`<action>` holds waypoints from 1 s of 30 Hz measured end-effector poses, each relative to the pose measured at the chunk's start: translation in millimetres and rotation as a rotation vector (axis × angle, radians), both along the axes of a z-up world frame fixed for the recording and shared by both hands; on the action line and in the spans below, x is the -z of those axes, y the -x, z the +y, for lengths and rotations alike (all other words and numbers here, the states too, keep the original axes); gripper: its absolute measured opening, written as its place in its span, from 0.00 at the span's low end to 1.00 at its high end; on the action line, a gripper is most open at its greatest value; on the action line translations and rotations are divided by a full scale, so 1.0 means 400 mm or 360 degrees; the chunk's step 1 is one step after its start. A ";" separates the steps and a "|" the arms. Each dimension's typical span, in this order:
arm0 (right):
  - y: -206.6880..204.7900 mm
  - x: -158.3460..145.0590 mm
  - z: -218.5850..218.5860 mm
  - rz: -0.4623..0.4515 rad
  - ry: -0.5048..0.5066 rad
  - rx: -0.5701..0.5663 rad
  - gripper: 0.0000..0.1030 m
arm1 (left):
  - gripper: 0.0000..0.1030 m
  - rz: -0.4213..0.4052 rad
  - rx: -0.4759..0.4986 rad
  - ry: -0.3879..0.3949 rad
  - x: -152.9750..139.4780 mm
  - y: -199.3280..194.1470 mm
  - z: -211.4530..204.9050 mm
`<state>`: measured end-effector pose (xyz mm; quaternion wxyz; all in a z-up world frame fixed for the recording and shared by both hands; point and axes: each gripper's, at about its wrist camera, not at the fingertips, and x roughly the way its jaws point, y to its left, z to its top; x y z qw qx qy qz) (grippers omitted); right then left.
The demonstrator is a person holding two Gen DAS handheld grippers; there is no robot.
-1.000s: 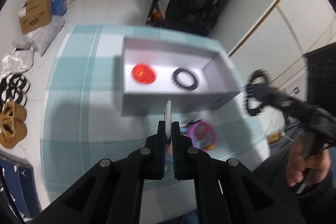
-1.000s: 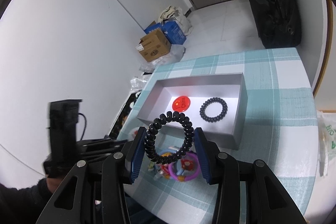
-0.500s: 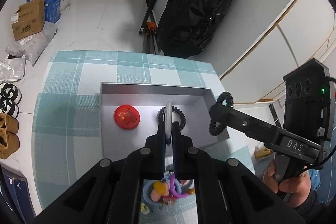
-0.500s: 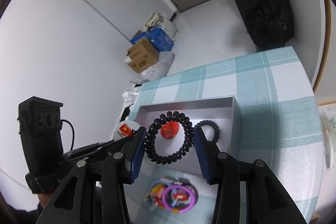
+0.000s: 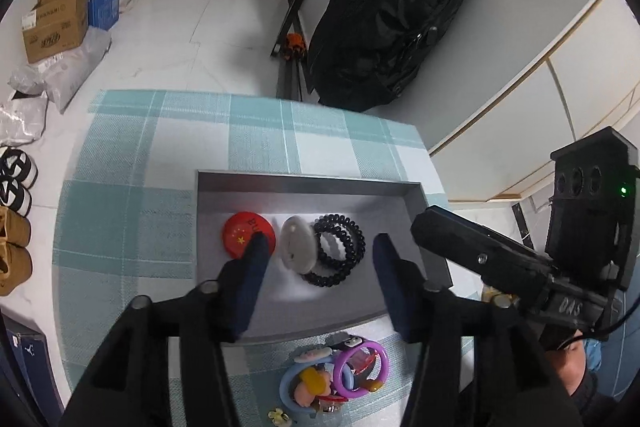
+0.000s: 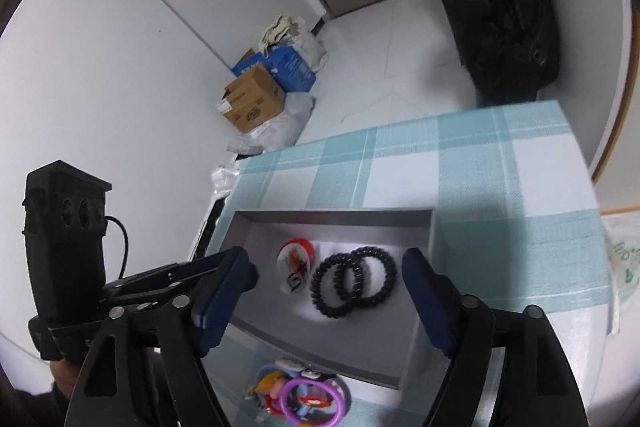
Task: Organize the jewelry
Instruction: 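Open both grippers to drop the white badge and bracelet into the box, then withdraw both grippers from the gray box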
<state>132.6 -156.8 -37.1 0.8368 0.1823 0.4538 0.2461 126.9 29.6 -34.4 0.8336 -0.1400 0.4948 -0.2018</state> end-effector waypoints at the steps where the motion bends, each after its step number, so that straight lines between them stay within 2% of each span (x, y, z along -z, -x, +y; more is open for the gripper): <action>1: 0.002 -0.002 -0.007 -0.0004 -0.0012 0.0008 0.77 | 0.49 -0.0007 0.0005 -0.0003 -0.003 0.004 0.001; 11: 0.051 -0.027 -0.051 -0.0062 0.0016 0.0088 0.79 | 0.51 -0.0060 -0.0058 -0.0079 -0.012 0.052 0.035; 19: 0.112 -0.043 -0.056 -0.0132 0.0035 0.0074 0.80 | 0.51 -0.0106 -0.0084 -0.0124 -0.017 0.099 0.038; 30: 0.169 -0.020 -0.054 -0.0094 0.0118 0.0060 0.82 | 0.52 -0.0140 -0.0089 -0.0189 -0.008 0.167 0.052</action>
